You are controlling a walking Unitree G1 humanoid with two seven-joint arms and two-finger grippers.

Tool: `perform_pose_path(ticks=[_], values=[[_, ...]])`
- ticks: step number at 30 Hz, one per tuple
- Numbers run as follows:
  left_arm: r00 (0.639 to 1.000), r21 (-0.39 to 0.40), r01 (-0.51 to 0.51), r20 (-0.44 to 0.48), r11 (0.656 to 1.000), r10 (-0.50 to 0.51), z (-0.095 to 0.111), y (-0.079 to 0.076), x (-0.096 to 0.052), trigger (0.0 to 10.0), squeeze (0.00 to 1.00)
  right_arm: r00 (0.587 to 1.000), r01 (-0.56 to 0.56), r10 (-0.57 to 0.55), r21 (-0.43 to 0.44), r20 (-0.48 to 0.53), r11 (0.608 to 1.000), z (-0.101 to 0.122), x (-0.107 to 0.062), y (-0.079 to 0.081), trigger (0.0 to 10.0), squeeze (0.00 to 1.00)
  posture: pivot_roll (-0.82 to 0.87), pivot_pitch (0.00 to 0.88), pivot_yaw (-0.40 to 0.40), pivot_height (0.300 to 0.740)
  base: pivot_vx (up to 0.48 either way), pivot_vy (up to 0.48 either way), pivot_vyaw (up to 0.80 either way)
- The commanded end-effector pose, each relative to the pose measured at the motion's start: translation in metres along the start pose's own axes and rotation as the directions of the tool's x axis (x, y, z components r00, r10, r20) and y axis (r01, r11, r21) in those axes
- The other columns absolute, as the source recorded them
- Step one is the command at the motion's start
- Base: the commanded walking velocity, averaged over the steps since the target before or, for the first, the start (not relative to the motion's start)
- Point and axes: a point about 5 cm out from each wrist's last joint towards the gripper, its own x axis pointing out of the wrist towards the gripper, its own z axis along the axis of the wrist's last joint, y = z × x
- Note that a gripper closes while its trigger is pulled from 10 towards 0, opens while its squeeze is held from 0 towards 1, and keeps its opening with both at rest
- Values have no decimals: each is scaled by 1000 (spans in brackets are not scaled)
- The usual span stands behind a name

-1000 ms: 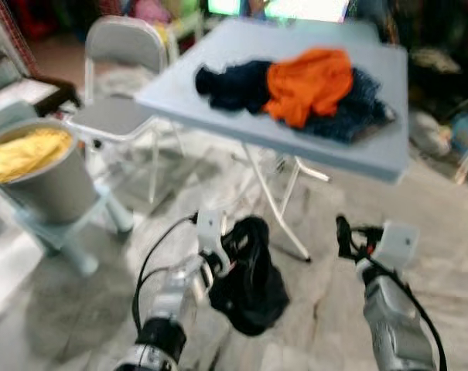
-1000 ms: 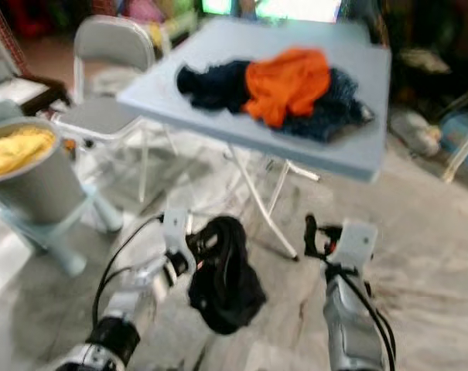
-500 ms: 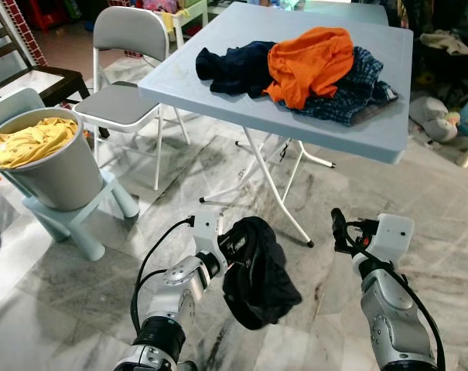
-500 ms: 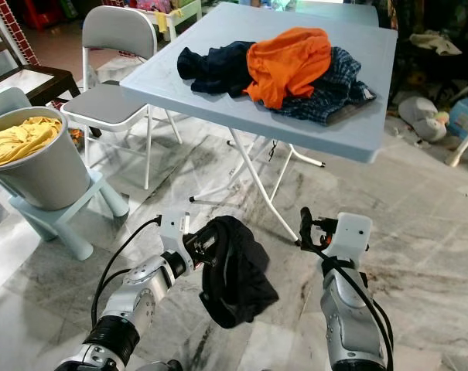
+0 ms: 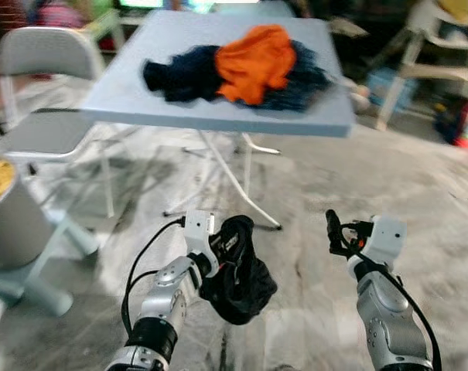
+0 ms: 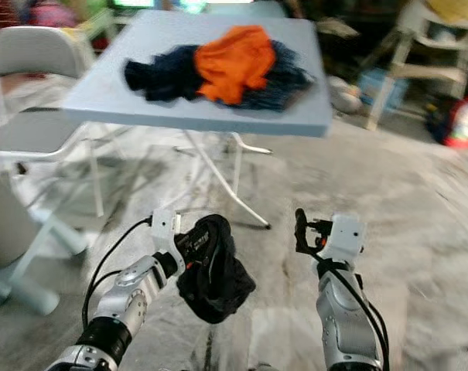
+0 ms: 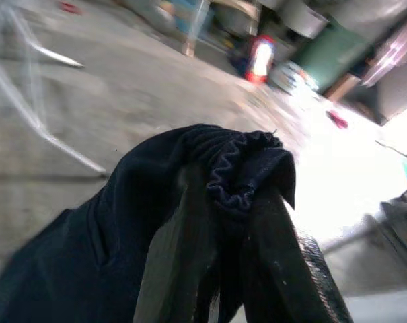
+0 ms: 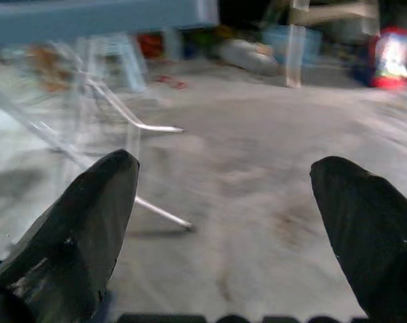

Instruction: Hang hanger

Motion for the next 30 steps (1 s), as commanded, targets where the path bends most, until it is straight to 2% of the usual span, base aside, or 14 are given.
perform_pose_path(ticks=[1, 11, 30], values=[[1000, 19, 3, 13, 1000, -3, 7, 3, -1, 10000, 0, 1000, -16, 16, 15, 15, 1000, 4, 1, 6, 10000, 0, -69, 116, -2, 740, 0, 480, -800], [1000, 16, 1, 14, 1000, -1, 8, 2, 1, 10000, 0, 1000, -14, 14, 15, 17, 1000, 4, 2, 5, 10000, 0, -73, 112, -3, 740, 0, 480, -591], [1000, 28, 0, -1, 1000, 0, 7, 5, 0, 10000, 0, 1000, -8, 7, 20, 14, 1000, 2, 0, 6, 10000, 0, -71, 114, 5, 740, 0, 480, 0]])
